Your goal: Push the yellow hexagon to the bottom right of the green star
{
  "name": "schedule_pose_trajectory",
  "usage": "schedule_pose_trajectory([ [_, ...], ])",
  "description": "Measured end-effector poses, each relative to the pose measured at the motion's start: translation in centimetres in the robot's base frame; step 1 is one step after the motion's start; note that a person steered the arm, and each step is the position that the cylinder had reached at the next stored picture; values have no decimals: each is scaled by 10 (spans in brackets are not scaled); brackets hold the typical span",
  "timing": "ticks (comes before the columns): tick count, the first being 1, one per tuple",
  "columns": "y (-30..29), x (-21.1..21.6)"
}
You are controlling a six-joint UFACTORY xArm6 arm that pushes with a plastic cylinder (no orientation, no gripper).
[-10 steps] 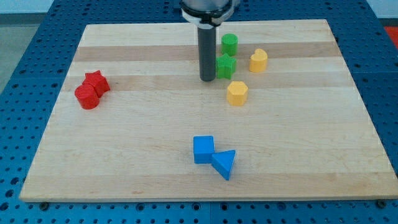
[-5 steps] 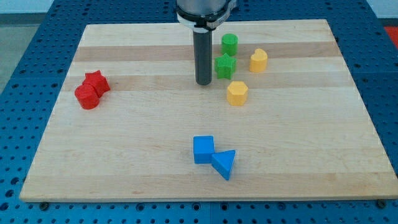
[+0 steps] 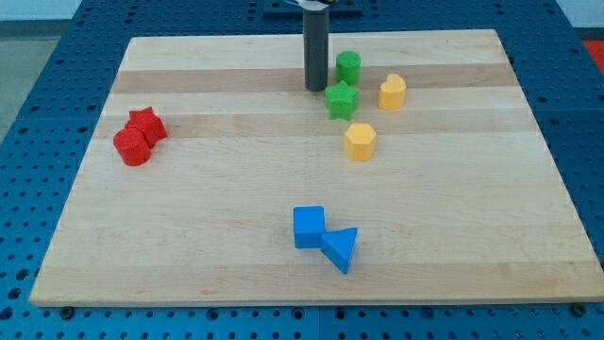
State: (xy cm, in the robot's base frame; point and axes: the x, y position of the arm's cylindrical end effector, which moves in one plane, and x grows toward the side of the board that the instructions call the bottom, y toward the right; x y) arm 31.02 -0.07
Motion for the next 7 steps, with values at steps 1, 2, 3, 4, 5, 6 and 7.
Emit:
schedule_pose_trajectory([
  [1, -21, 22],
  [2, -24, 53],
  [3, -1, 81],
  [4, 47, 91],
  [5, 76, 90],
  [6, 76, 72],
  [7, 76, 51],
])
